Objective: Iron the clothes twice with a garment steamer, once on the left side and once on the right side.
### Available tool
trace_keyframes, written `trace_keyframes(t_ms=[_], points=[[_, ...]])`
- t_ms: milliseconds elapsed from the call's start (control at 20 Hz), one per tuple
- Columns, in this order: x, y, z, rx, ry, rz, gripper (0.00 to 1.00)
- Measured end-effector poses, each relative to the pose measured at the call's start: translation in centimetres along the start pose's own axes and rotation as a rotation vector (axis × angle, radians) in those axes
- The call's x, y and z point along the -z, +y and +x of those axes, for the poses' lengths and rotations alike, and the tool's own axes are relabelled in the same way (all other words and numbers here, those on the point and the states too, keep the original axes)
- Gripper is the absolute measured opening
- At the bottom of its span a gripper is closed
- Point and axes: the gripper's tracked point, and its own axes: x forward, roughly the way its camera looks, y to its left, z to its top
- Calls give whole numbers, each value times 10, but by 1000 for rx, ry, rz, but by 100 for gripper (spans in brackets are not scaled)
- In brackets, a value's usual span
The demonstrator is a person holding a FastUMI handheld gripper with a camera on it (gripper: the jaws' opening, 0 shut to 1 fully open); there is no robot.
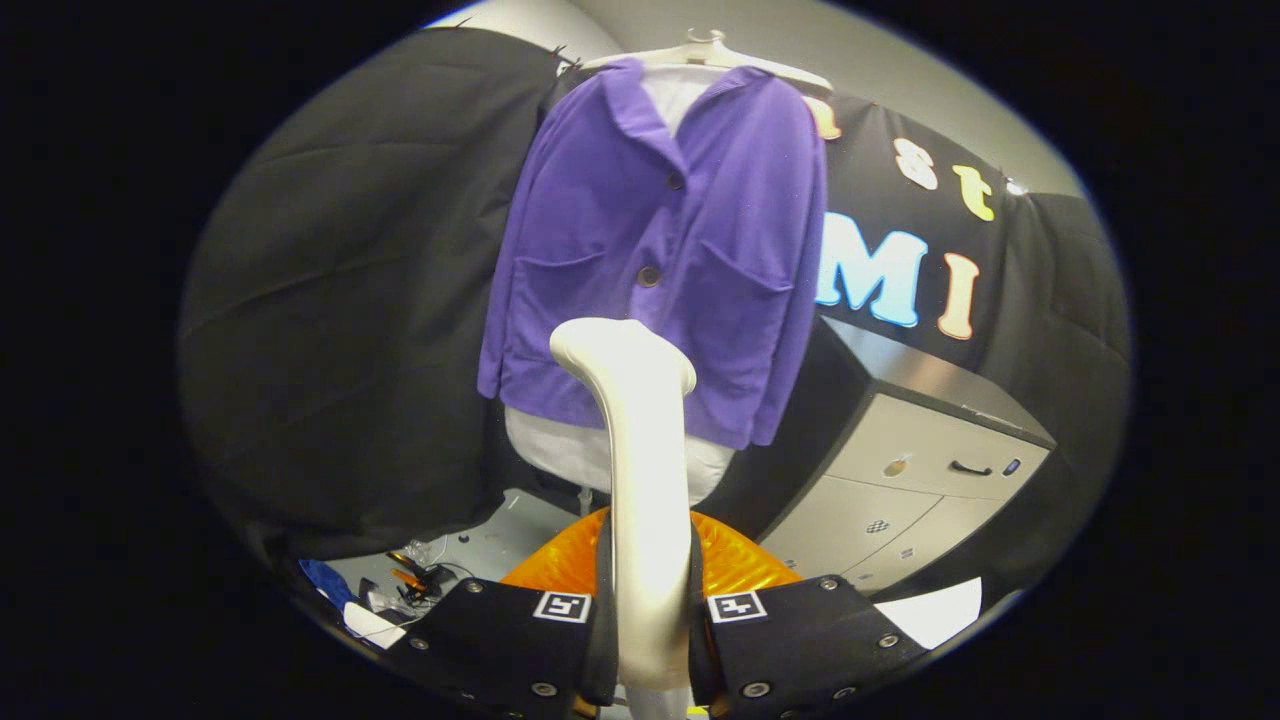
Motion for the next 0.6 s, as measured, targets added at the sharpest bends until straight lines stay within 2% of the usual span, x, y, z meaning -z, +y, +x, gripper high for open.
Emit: trace_keyframes(t_ms=[350,600], points=[[-37,-93,-54,62,-117,88,28],[-67,-138,-84,74,-225,139,28]])
